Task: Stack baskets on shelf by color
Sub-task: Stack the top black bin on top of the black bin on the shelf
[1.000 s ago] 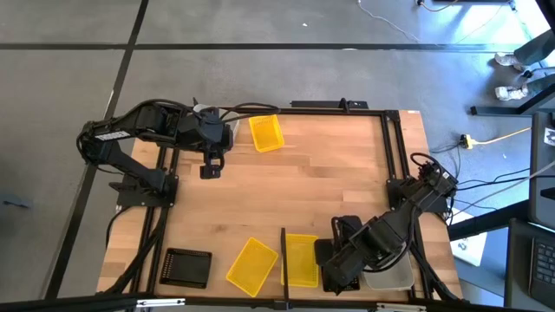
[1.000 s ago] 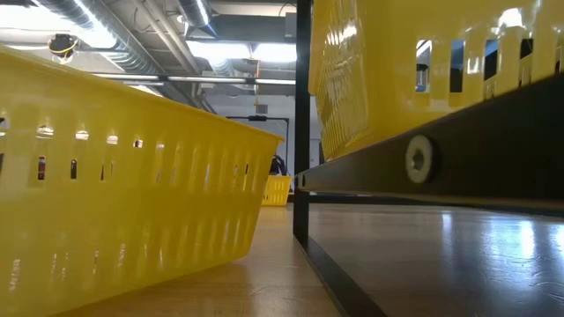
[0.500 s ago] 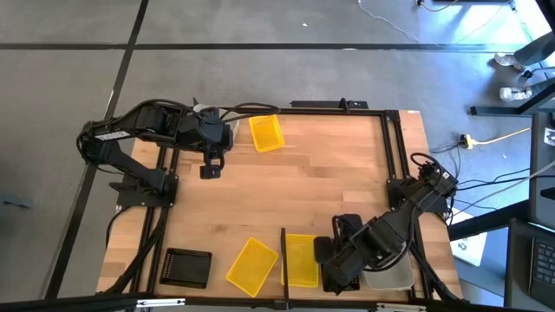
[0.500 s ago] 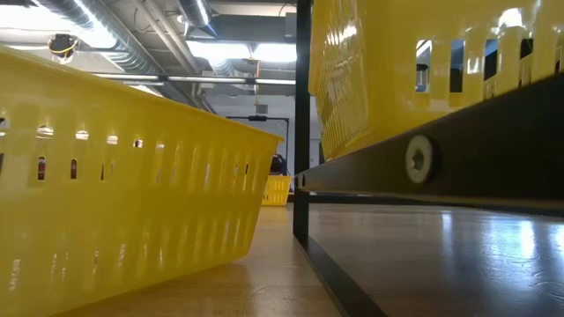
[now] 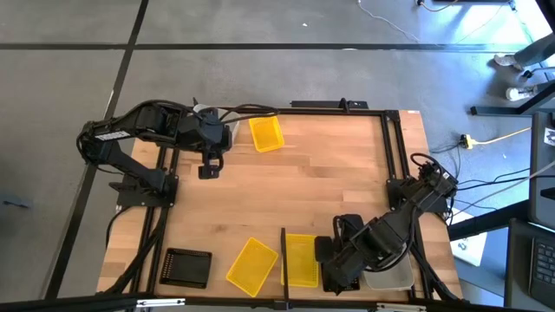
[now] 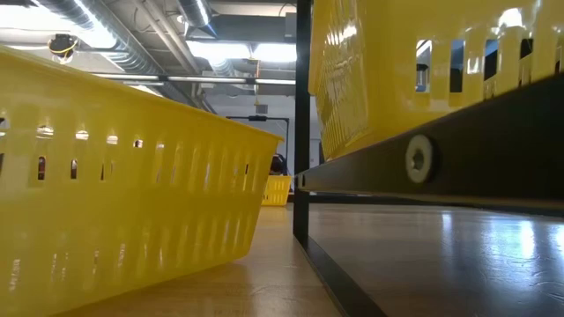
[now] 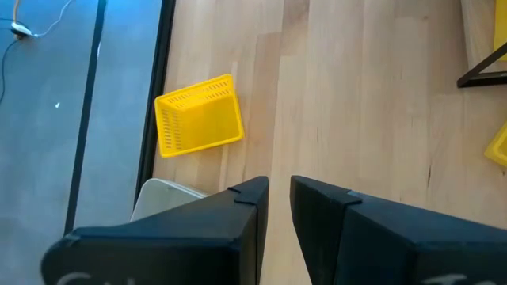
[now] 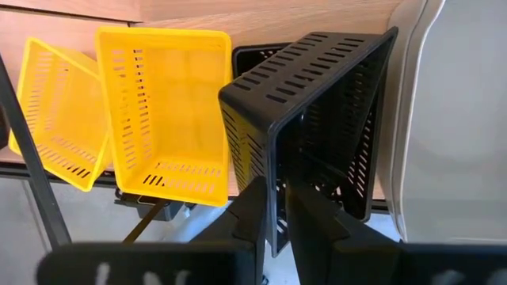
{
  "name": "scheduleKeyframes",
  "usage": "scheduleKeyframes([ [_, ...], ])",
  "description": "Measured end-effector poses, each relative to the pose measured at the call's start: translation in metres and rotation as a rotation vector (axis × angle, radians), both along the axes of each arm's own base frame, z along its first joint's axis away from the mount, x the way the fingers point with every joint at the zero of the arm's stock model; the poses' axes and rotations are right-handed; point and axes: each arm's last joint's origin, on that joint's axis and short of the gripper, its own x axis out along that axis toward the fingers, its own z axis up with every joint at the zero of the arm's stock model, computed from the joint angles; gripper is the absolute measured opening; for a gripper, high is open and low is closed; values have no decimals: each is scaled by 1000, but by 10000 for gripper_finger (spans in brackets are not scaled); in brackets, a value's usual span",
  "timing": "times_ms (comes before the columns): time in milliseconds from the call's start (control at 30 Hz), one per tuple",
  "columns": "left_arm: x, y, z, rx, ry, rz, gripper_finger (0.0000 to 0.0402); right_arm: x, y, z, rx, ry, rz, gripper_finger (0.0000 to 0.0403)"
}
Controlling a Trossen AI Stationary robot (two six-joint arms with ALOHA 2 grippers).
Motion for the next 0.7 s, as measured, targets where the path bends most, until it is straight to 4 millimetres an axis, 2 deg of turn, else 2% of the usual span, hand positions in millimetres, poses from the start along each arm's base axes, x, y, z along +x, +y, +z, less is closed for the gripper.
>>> scheduleKeyframes([
  [333, 0, 0, 0, 0, 1, -1, 47, 1, 1, 0, 8, -9, 0, 48],
  [533, 0, 0, 0, 0, 1, -1, 47, 4, 4, -21, 0, 12, 1, 48],
  [700, 0, 0, 0, 1, 0, -1, 47, 5, 3, -30, -21, 20, 6, 48],
])
